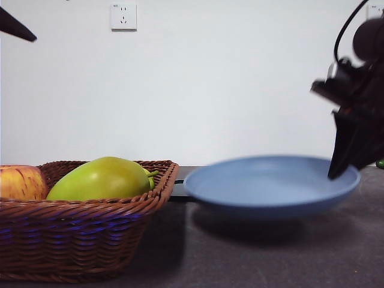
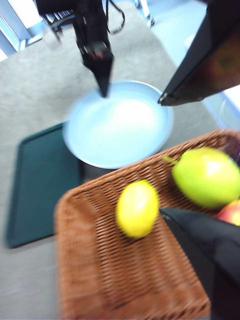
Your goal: Take the lemon from the basket,put the lemon in the plate,hand out the plate
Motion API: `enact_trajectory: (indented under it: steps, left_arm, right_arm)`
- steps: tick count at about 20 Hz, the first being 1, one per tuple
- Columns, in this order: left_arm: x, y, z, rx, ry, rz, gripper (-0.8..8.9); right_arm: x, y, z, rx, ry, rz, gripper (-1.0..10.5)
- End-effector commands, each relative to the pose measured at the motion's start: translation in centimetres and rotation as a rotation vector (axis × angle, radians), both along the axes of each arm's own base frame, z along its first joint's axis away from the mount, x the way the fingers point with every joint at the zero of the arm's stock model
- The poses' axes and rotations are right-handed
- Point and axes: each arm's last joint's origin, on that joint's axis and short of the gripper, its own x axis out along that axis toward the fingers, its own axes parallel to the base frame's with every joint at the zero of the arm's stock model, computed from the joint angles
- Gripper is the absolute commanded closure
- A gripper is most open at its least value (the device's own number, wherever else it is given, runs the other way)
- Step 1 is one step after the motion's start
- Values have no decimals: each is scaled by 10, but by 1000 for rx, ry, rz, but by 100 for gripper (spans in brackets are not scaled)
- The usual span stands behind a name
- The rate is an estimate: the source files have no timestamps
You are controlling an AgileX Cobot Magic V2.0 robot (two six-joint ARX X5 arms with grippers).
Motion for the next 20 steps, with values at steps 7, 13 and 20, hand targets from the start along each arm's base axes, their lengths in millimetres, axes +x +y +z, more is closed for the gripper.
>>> enact_trajectory:
  steps: [7, 13, 20]
  left_arm:
    - [49, -48, -52, 66, 282, -62, 399]
    - [80, -62, -95, 62, 472, 37, 399]
    - [107, -73, -127, 14, 546, 158, 399]
  right_arm:
    - [-29, -6, 61, 34, -241, -10, 943]
    - [-40, -9, 74, 42, -299, -16, 944]
    - [-40, -9, 74, 41, -290, -15, 944]
